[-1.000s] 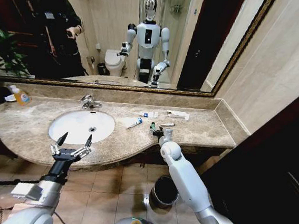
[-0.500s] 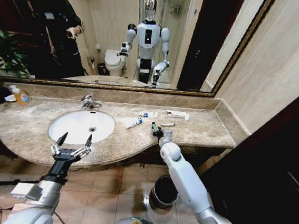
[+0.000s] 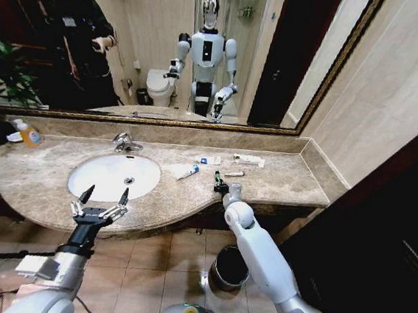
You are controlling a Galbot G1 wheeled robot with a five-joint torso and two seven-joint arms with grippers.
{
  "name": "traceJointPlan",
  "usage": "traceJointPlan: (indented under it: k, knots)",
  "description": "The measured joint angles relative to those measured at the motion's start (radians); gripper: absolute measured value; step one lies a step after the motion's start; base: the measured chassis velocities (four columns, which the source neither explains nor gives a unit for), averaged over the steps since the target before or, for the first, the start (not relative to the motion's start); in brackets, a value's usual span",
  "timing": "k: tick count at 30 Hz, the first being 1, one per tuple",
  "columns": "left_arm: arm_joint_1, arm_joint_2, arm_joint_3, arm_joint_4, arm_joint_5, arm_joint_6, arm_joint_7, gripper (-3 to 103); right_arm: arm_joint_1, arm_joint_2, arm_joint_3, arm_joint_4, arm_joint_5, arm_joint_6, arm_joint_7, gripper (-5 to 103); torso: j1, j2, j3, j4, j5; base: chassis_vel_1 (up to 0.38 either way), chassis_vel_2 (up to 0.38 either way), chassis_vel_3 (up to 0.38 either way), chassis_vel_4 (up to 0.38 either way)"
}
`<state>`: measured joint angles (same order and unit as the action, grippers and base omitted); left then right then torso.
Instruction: Pick up the trash from the sink and place it in the trash bin.
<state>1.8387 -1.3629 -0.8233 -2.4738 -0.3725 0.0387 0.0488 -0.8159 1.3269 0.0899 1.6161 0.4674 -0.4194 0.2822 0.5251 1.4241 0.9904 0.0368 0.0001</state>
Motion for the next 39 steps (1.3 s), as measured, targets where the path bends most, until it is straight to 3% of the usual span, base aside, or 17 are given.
traceJointPlan:
  k: [10, 14, 26, 39]
  knots:
    - [0.0, 0.0, 0.0, 0.0, 0.0, 0.0, 0.0, 100, -0.078, -0.047, 0.036, 0.073, -0.08, 0.072, -0.059, 8, 0.0, 0.0, 0.0, 0.0001, 0.0, 0.0, 0.0, 0.0, 0.0]
    - [0.0, 0.0, 0.0, 0.0, 0.0, 0.0, 0.0, 100, -0.153, -0.084, 0.086, 0.114, -0.11, 0.129, -0.115, 8, 0.0, 0.0, 0.0, 0.0, 0.0001, 0.0, 0.0, 0.0, 0.0]
    - [0.0, 0.0, 0.0, 0.0, 0.0, 0.0, 0.0, 100, -0.391, -0.16, 0.24, 0.289, -0.09, 0.172, -0.174, 8, 0.0, 0.0, 0.0, -0.0001, 0.0001, 0.0, 0.0, 0.0, 0.0]
    - [0.0, 0.0, 0.0, 0.0, 0.0, 0.0, 0.0, 100, -0.613, -0.146, 0.315, 0.299, -0.119, 0.252, -0.186, 8, 0.0, 0.0, 0.0, -0.0001, 0.0001, 0.0, 0.0, 0.0, 0.0]
